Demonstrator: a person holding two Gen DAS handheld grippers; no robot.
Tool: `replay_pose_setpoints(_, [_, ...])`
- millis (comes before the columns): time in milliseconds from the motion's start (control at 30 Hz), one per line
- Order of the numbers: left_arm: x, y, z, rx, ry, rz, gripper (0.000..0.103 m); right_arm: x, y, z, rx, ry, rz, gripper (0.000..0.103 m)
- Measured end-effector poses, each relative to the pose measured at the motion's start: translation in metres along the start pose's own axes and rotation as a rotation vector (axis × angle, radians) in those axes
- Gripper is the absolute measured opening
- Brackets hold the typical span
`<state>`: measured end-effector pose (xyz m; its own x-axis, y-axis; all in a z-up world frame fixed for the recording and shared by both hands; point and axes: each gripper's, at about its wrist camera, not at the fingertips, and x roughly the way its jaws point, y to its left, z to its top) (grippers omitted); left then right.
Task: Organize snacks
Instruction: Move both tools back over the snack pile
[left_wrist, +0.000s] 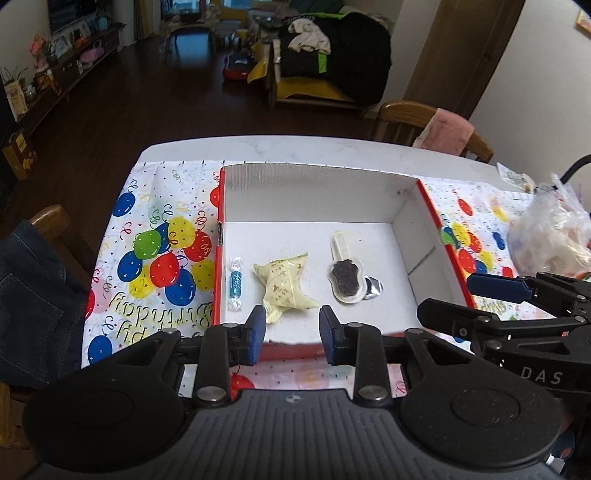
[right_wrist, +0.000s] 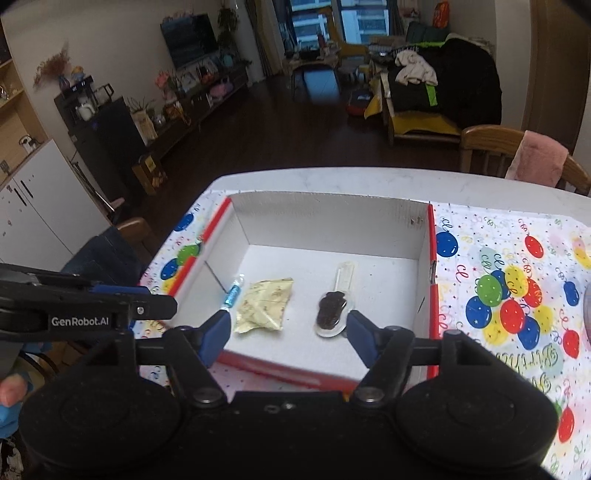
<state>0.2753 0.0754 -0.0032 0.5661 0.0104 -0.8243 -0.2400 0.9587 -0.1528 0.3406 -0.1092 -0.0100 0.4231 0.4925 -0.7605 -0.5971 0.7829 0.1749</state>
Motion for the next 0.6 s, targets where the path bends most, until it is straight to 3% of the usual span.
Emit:
replay_pose_setpoints(100, [-0.016, 0.002, -0.010, 0.008, -0.045, -0.004, 0.063, -0.012, 0.008, -0.008, 0.000, -0.024, -0.008, 0.074])
replay_pose_setpoints(367, [-0.051, 0.007, -0.033, 0.020, -0.101, -0.042, 0.068, -0.044, 0.028, -0.029, 0.004, -0.085, 0.001, 0.087])
replay_pose_setpoints(600, [-0.074, 0.017, -0.056, 0.023, -0.164, -0.042, 0.071, -0.063, 0.043, -0.050, 0.013, -0.112, 0.030, 0.092])
